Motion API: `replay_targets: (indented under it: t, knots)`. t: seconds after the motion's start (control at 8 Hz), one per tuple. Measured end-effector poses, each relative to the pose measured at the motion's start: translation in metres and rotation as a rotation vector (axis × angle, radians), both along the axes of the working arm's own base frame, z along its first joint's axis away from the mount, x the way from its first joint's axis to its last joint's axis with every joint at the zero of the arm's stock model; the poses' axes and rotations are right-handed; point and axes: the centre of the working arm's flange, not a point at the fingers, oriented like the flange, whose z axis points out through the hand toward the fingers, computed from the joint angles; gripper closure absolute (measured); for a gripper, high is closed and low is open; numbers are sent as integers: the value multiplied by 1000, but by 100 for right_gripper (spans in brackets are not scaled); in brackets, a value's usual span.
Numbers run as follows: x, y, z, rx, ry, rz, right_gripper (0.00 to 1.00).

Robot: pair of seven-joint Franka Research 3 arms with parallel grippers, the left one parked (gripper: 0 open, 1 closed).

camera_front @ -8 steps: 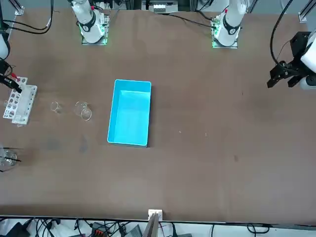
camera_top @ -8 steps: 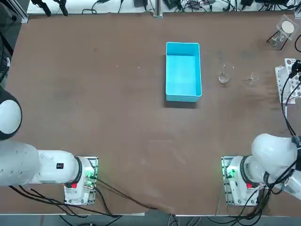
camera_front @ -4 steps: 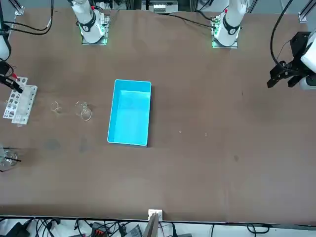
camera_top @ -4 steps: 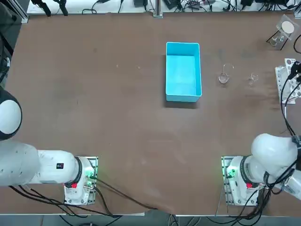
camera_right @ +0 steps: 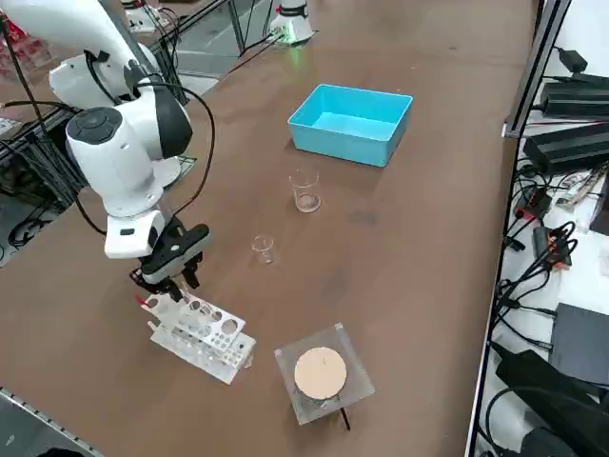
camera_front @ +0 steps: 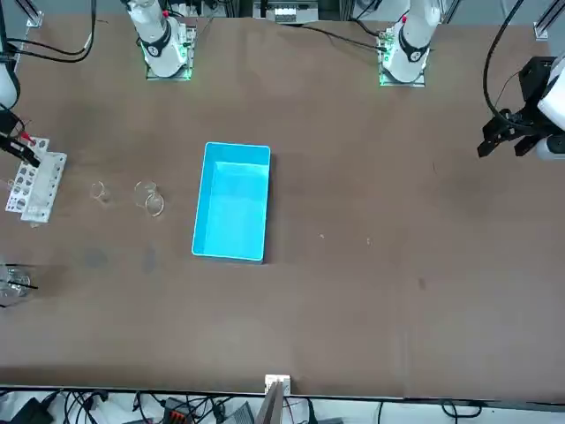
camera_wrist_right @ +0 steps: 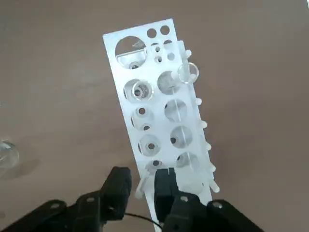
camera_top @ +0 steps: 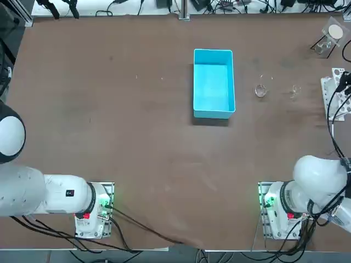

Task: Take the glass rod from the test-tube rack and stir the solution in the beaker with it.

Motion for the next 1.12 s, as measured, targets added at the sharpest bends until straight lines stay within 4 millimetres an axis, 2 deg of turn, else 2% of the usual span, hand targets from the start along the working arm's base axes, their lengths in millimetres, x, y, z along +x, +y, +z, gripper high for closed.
replay_targets:
  t: [0.12,0.25,0.75,1.12]
  knots:
    - [0,1,0,0,0,1,70]
    - [1,1,0,0,0,2,79]
    - [1,0,2,-2,-3,-5,93]
    - [4,-3,14,-17,-21,-6,94]
